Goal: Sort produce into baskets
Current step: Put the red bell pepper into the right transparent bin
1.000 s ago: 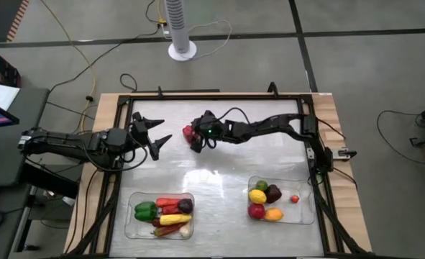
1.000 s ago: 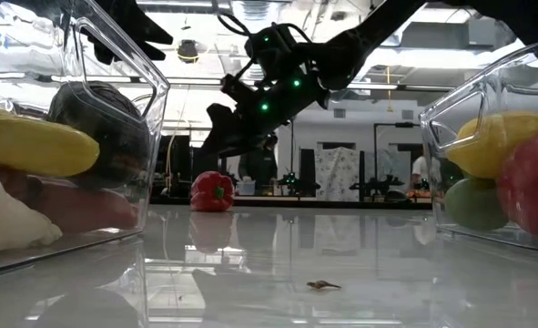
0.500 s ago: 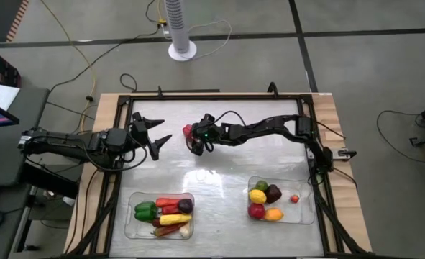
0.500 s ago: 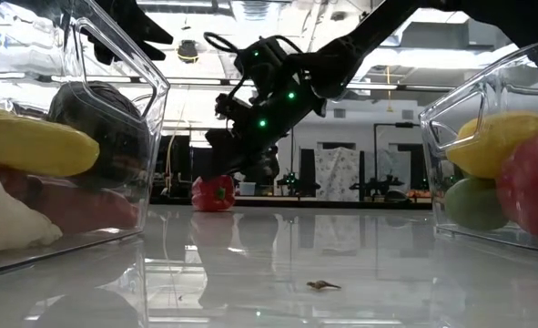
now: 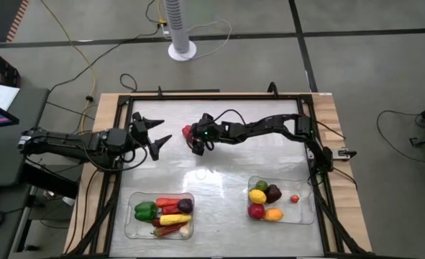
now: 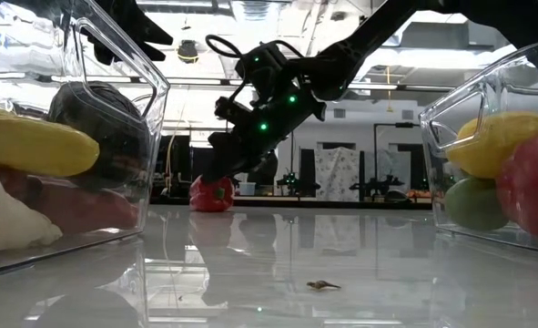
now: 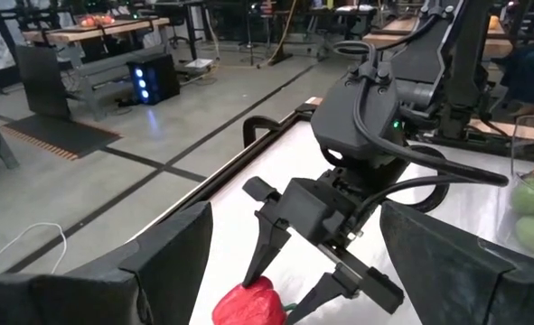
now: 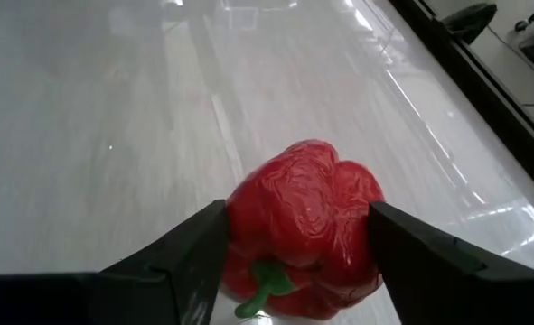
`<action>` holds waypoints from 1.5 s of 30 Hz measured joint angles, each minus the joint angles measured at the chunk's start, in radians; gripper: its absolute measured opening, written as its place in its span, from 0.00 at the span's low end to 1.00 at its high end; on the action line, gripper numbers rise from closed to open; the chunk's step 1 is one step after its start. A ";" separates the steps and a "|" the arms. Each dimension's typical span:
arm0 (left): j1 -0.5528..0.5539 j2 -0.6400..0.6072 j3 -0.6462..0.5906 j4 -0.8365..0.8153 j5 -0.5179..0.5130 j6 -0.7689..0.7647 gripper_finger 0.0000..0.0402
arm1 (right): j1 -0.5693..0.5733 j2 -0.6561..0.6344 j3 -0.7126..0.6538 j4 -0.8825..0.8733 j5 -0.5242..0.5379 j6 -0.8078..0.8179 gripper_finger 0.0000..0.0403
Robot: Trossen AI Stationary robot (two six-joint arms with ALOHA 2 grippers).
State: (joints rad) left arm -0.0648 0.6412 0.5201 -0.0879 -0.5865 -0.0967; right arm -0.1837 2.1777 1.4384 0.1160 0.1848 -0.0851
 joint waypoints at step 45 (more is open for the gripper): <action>-0.001 -0.001 0.000 -0.006 0.000 0.005 0.76 | 0.112 -0.156 0.130 -0.654 0.069 -0.127 0.13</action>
State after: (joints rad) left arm -0.0658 0.6407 0.5205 -0.0941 -0.5869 -0.0917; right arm -0.0715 2.0216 1.5681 -0.5375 0.2537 -0.2116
